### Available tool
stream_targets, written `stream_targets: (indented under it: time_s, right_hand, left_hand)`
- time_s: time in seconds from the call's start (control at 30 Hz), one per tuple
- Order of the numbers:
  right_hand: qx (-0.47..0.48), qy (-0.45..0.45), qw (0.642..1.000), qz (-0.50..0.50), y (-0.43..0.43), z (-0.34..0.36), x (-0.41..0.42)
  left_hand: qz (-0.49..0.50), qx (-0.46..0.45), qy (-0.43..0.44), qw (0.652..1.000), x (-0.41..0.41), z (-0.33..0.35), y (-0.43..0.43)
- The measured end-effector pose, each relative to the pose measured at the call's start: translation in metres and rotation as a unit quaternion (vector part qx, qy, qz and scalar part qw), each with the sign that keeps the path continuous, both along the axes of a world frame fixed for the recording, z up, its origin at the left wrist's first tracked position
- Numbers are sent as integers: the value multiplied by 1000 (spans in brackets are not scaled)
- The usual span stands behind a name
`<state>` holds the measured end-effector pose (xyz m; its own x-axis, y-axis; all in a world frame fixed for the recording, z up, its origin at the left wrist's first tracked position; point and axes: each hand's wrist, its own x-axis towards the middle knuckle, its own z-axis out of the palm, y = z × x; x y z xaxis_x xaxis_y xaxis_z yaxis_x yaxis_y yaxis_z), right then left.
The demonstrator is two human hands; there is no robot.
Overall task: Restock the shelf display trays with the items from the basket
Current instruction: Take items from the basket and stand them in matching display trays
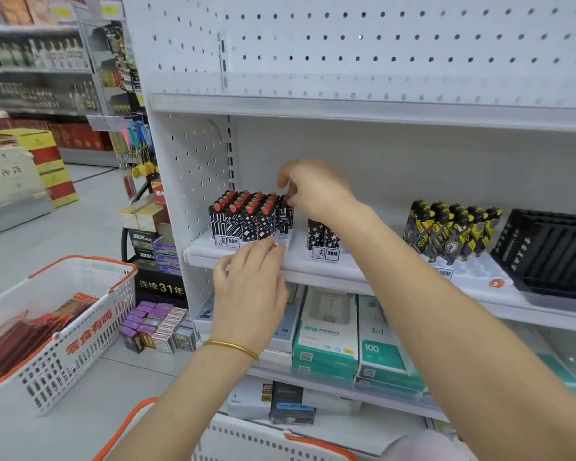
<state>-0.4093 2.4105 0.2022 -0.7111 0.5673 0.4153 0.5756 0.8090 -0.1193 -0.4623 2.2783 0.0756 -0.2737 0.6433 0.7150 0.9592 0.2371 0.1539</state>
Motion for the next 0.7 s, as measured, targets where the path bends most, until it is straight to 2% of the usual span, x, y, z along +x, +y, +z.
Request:
stream_targets:
  time_s: [0.1,0.17,0.27,0.37,0.47,0.57,0.63,0.7]
  right_hand:
    - [-24,143,989,14,-22,7,36]
    - [-68,211,973,63,-52,-3,68]
    - [-192,208,949,140,-97,-56,104]
    - [-322,108,930,139,-116,-148,110]
    - [-425,-49,899,97,-127,-251,110]
    - [-471,-135,870,64,-137,-338,114]
    - [-432,-184,883,30,-136,-367,113]
    - [-431,-202,879,3,-132,-381,113]
  left_hand:
    - [-32,40,-1,999,4,-1,-10]
    - [-63,88,-25,994,11,-10,-26]
    - [-89,100,-69,989,18,-49,-56]
    - [-92,-28,-122,988,13,-126,-85]
    - [-75,-194,-209,956,9,-214,-113]
    - [-43,-354,-297,886,8,-285,-133]
    - [-28,-450,-324,832,9,-324,-142]
    - [-30,-534,-319,783,14,-356,-150]
